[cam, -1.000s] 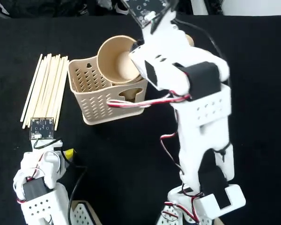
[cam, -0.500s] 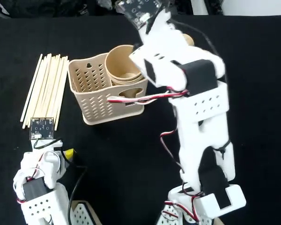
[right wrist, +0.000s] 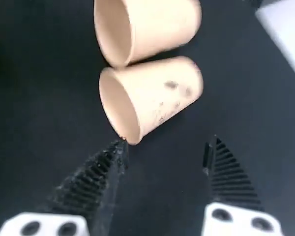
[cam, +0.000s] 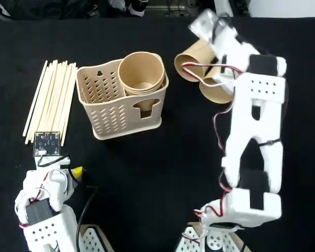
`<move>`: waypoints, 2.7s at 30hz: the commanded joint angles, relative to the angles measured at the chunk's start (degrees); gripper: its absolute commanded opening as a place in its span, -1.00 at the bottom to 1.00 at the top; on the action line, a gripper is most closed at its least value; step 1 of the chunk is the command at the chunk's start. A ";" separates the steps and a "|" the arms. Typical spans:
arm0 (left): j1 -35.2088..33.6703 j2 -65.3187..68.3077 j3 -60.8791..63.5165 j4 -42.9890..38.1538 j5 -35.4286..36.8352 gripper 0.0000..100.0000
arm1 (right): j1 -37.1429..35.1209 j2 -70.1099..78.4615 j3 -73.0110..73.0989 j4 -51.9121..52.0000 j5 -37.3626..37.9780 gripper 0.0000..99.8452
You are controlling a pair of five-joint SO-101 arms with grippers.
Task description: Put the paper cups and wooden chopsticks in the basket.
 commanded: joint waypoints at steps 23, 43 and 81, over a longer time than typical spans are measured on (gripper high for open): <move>0.31 -0.35 0.13 -0.09 -0.35 -0.34 | 6.24 5.49 15.60 -40.26 -12.48 -0.98; 0.31 -0.35 0.13 0.18 -0.35 -0.34 | 3.69 -16.22 -26.07 22.86 -24.88 -0.98; 0.40 -0.35 0.13 0.18 -0.35 -0.34 | -23.91 -9.27 -43.03 32.18 -41.14 -0.98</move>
